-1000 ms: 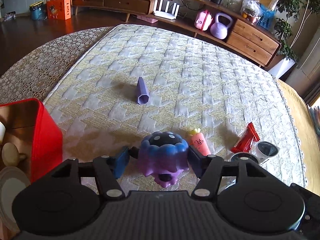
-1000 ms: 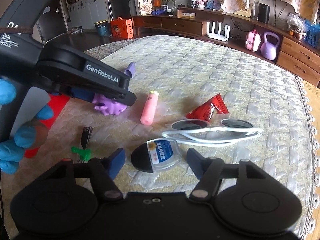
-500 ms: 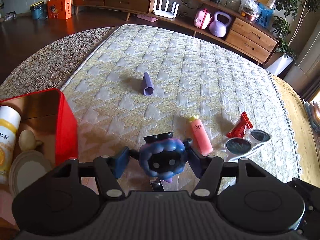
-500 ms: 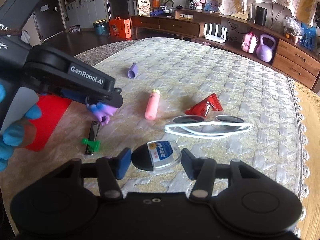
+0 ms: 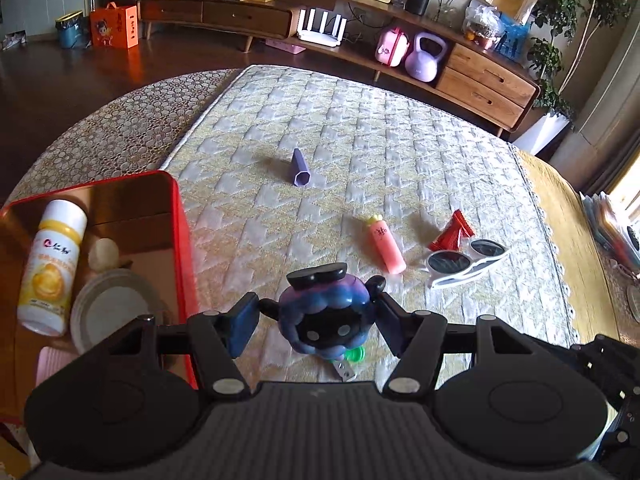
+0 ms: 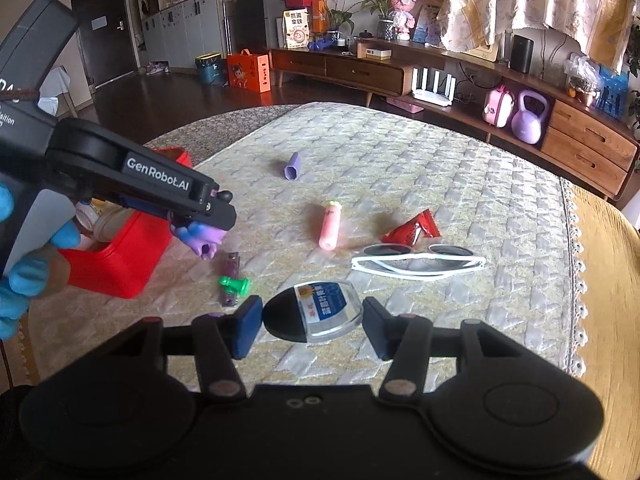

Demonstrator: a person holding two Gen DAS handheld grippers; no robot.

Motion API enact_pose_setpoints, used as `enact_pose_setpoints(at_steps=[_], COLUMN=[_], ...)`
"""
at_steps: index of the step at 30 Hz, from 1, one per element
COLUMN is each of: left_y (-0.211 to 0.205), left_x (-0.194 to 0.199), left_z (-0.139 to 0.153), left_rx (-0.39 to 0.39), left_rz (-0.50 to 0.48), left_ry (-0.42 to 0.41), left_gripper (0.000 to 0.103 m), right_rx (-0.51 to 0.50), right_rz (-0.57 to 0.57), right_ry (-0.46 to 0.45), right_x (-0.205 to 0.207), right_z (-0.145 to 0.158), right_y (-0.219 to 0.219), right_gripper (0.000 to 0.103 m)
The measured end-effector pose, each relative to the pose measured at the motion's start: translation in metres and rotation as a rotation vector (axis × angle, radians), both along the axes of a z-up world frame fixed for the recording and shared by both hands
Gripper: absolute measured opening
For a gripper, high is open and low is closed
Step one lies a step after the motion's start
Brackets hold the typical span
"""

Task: Organize rigid objects
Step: 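Grasp the purple-blue piggy toy with the left gripper while the right grasps the black-and-clear bottle, then carry the piggy toy and black-and-clear bottle into the red box and open both grippers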

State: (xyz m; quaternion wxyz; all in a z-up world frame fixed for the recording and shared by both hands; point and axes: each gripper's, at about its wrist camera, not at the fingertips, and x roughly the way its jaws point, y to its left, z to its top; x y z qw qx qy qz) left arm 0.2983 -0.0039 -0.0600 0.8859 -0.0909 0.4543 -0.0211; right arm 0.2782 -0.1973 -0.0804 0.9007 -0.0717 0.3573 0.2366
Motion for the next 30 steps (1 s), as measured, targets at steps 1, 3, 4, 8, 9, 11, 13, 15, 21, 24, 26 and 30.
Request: enact_pose_setpoints(at_steps=[1, 3, 4, 8, 9, 11, 13, 15, 21, 24, 26, 30], left_y=[0.002, 0.007, 0.01, 0.024, 0.028, 0.036, 0.045, 0.056, 0.095, 0.115, 0.129, 0.152], left_x=[-0.005, -0.013, -0.017, -0.034, -0.038, -0.046, -0.053, -0.06, -0.079, -0.086, -0.089, -0.092], left_z=[0.003, 0.008, 0.011, 0.024, 0.027, 0.033, 0.039, 0.044, 0.054, 0.056, 0.057, 0.053], left_rx=[0.002, 0.002, 0.0, -0.005, -0.005, -0.001, 0.003, 0.006, 0.025, 0.033, 0.041, 0.057], left_rz=[-0.004, -0.008, -0.01, -0.012, -0.012, -0.013, -0.009, -0.002, 0.038, 0.062, 0.076, 0.096], left_ry=[0.0, -0.001, -0.001, -0.013, -0.018, -0.027, -0.035, -0.046, -0.058, -0.057, -0.056, -0.05], left_gripper=[0.063, 0.063, 0.063, 0.063, 0.063, 0.063, 0.063, 0.063, 0.063, 0.063, 0.063, 0.063], right_rx=[0.001, -0.001, -0.003, -0.008, -0.009, -0.006, -0.005, -0.004, -0.008, -0.005, -0.009, -0.017], right_rz=[0.006, 0.017, 0.024, 0.05, 0.056, 0.065, 0.077, 0.089, 0.128, 0.145, 0.155, 0.168], right_ry=[-0.004, -0.015, -0.019, -0.041, -0.047, -0.057, -0.068, -0.074, -0.088, -0.092, -0.095, -0.089], right_x=[-0.003, -0.009, -0.013, -0.025, -0.028, -0.033, -0.037, -0.04, -0.044, -0.045, -0.045, -0.041], right_z=[0.004, 0.011, 0.014, 0.027, 0.031, 0.037, 0.043, 0.048, 0.058, 0.061, 0.062, 0.059], right_y=[0.002, 0.006, 0.008, 0.019, 0.022, 0.028, 0.035, 0.043, 0.069, 0.082, 0.091, 0.108], right_gripper=[0.054, 0.054, 0.054, 0.054, 0.054, 0.054, 0.054, 0.054, 0.054, 0.054, 0.054, 0.054])
